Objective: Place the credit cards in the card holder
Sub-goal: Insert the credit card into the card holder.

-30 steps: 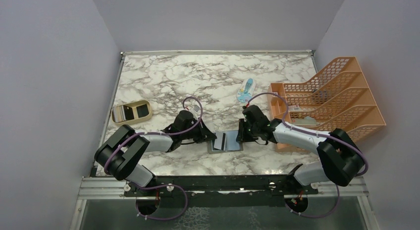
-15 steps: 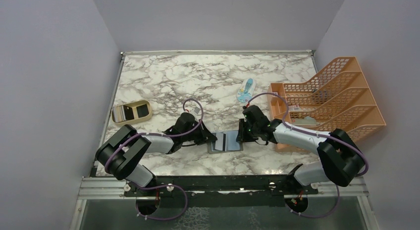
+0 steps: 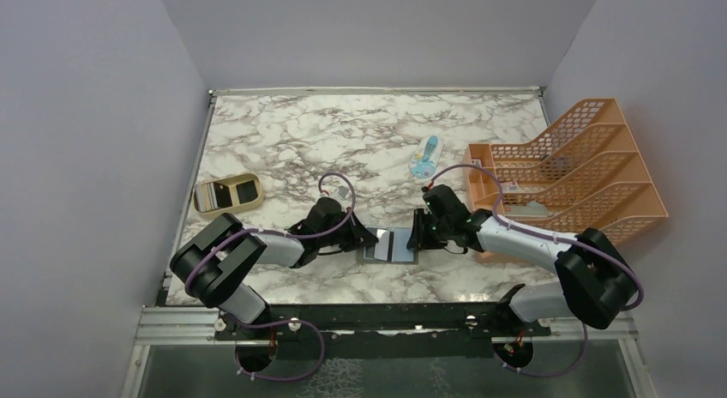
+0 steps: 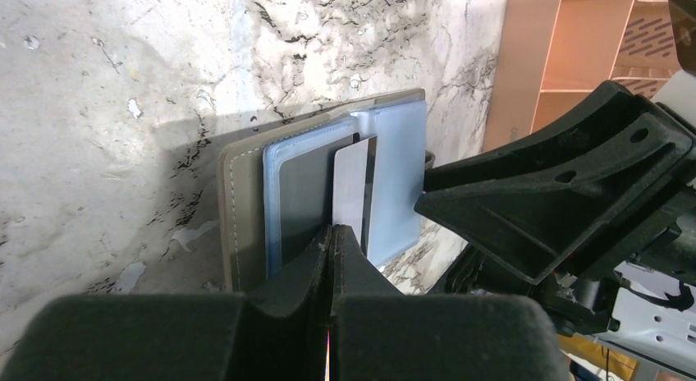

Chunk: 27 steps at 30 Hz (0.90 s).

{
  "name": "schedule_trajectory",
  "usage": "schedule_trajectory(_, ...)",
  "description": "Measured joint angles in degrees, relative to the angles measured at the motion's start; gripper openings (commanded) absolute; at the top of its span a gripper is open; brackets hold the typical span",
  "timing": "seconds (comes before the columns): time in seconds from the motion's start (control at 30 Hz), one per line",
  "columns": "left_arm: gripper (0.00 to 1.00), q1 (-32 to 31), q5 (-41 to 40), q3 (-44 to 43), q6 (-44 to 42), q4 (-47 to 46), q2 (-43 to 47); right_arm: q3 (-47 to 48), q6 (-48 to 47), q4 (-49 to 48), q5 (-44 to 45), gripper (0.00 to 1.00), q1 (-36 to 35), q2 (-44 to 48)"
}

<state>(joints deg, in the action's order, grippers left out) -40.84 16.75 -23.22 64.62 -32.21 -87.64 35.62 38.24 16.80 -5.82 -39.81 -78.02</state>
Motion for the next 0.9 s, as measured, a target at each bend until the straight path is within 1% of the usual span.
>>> schedule_trajectory(0.33,0.00,-1.0,-1.2,0.0,1.7,-1.9,-0.7,-1.5,0.5,1.3,-1.4,0.29,0.0,1.6)
schedule_trajectory(0.53,0.00,-1.2,-2.6,0.2,1.9,-2.4,-1.4,-1.9,0.5,1.2,-1.6,0.25,0.0,1.6)
schedule_trajectory(0.9,0.00,-1.7,-4.5,0.5,2.1,-3.7,-2.5,-2.4,0.7,0.6,-2.1,0.24,0.0,1.7)
